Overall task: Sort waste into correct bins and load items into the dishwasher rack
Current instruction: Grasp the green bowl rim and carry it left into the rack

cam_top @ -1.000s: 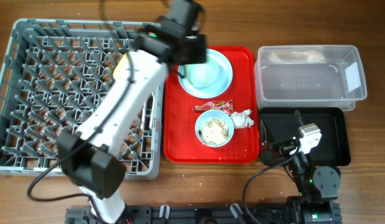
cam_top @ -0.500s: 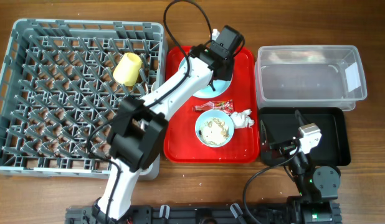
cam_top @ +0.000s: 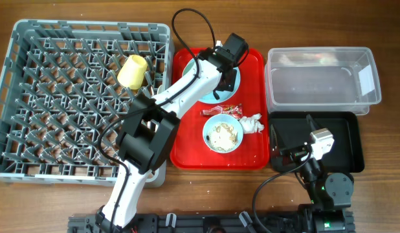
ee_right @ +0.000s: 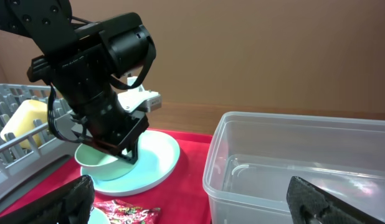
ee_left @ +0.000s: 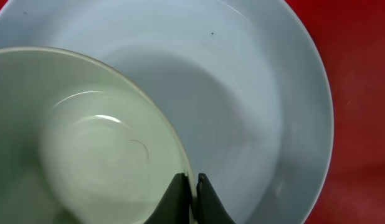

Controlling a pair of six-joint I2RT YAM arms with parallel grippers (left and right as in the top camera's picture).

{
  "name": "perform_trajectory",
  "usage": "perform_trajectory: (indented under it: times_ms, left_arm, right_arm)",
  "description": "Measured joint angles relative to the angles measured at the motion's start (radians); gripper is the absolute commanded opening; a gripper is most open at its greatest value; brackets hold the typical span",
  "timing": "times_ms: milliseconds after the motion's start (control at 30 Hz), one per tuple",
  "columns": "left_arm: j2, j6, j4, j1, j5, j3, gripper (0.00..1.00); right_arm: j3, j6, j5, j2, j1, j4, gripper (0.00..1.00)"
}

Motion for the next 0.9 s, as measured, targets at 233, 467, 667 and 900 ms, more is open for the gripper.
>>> perform_trajectory:
  times_ms: [233,467,667,900]
  left_arm:
    - [-0.074,0.006,-0.198,0.001,0.059,0.023,0.04]
    - [-0.501,0.026,-0.429,0.015,0.151,0.087,0.04]
    - [-0.740,0.112,-0.726,0.211,0.252,0.116,0.04]
    - [-0.692,0.394,-0.832,0.520,0.625,0.034,0.04]
  right_arm:
    - [0.000,0.000,0.000,0.000,0.000,0.000,1.00]
    - [0.000,0.000,0.000,0.000,0.000,0.000,1.00]
    - [0.000,0.000,0.000,0.000,0.000,0.000,1.00]
    - [0.000,0.000,0.000,0.000,0.000,0.000,1.00]
